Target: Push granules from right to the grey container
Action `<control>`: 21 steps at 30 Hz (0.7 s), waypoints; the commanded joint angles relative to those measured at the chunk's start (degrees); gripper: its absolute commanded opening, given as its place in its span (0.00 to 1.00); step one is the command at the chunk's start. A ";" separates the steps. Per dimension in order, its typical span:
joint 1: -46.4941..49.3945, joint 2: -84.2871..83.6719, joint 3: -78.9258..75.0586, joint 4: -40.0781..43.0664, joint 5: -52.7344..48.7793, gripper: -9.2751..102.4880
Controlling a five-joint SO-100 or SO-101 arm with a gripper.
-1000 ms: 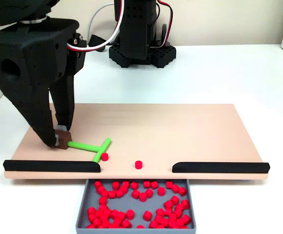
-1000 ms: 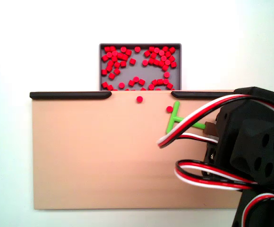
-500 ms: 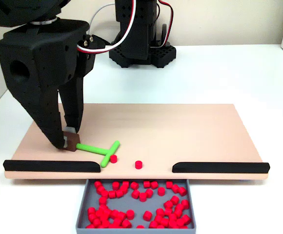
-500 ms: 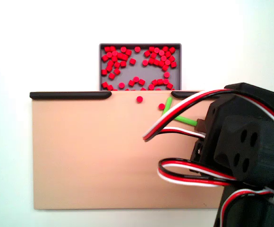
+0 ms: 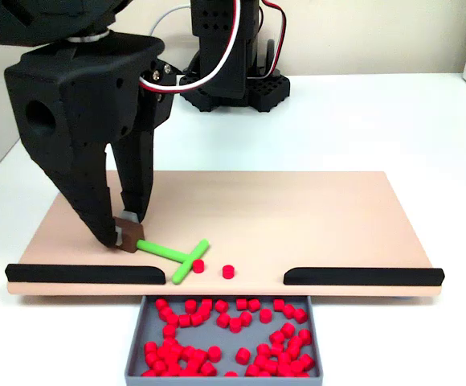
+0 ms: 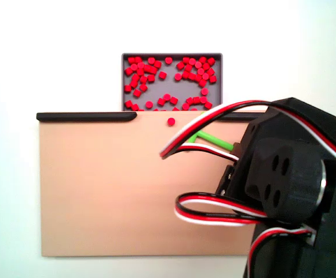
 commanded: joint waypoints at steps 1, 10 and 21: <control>-0.70 1.93 -1.05 0.09 2.99 0.08; -1.32 1.85 -1.05 0.09 8.35 0.08; -2.11 1.85 -1.05 0.09 13.27 0.08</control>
